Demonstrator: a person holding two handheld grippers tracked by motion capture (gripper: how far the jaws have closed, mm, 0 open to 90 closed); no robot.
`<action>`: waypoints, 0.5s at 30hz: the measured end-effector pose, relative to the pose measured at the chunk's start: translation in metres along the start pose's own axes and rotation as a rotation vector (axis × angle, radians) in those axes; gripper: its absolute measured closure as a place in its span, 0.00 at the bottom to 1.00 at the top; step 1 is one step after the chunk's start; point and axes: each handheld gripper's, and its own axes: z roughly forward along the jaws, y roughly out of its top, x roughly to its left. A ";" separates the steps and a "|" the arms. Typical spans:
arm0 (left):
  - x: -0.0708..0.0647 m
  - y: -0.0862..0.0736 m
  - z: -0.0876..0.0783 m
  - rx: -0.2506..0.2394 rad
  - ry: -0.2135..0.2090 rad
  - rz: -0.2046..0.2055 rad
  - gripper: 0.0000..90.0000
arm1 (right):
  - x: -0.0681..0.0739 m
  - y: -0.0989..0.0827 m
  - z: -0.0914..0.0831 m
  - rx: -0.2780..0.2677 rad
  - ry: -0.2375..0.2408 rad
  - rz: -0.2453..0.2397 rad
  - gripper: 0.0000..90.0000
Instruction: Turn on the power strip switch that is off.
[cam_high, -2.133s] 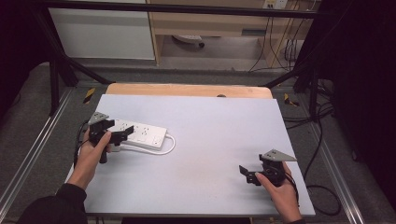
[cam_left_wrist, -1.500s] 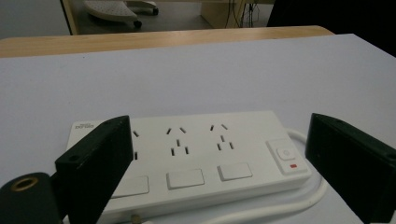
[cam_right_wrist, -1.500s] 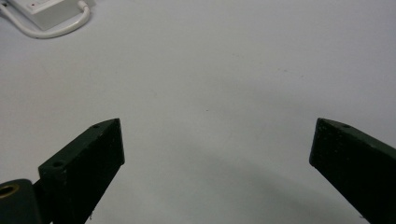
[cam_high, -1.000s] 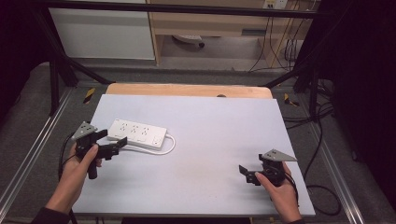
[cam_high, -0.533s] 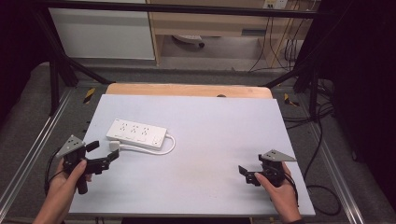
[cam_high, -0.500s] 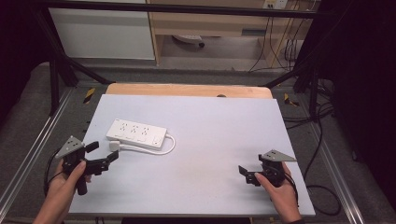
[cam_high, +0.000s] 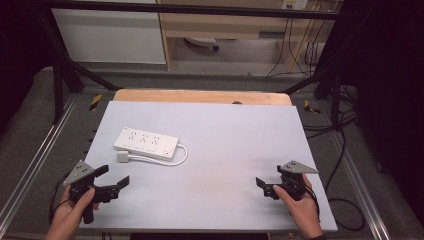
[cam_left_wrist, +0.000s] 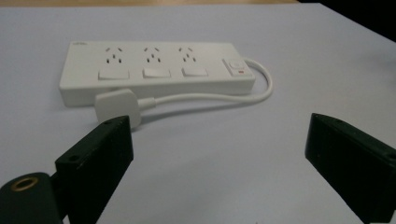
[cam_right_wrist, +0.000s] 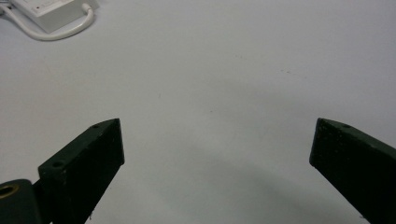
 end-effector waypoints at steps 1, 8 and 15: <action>-0.002 -0.003 0.001 0.011 -0.004 0.006 0.09 | 0.000 0.000 0.000 0.000 0.000 0.000 0.04; -0.012 -0.015 0.009 0.056 -0.024 0.048 0.09 | 0.000 0.000 0.000 -0.001 -0.001 -0.001 0.04; -0.016 -0.025 0.020 0.089 -0.036 0.064 0.09 | 0.000 0.000 0.001 0.002 0.000 -0.002 0.04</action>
